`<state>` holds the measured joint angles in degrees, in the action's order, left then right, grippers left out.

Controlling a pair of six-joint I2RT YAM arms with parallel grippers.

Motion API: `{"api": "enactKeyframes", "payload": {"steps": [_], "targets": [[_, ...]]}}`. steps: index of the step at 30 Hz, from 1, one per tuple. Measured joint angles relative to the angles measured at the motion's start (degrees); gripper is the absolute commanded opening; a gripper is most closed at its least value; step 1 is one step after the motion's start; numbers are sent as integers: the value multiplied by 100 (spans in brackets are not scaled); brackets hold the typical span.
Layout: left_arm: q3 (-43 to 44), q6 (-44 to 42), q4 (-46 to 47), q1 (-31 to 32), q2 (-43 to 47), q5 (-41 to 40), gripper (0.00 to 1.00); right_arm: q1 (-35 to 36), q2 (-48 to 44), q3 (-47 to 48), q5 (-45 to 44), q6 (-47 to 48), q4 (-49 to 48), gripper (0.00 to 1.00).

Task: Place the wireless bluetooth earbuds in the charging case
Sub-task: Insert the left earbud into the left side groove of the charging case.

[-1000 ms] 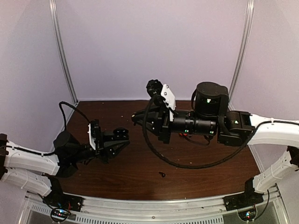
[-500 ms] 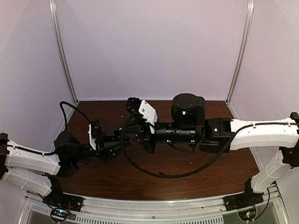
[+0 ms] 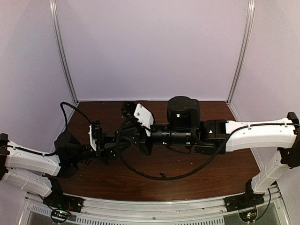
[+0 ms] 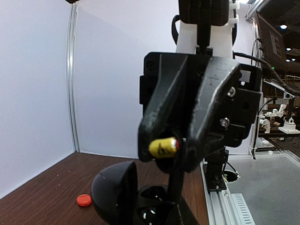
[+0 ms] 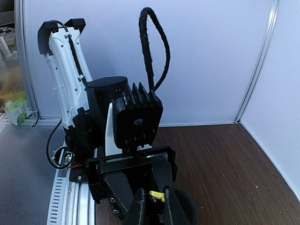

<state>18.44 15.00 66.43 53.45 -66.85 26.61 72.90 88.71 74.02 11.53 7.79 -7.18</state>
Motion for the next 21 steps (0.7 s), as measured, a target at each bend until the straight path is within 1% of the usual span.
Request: {"api": "enactKeyframes", "payload": {"steps": [18, 20, 21], "targets": [[0, -2, -52, 0, 101, -4, 14, 0, 90, 42, -111, 136, 55, 10], [0, -2, -52, 0, 101, -7, 14, 2, 90, 42, -129, 155, 59, 13], [0, -2, -55, 0, 101, -4, 14, 2, 90, 42, -133, 160, 63, 17]]}}
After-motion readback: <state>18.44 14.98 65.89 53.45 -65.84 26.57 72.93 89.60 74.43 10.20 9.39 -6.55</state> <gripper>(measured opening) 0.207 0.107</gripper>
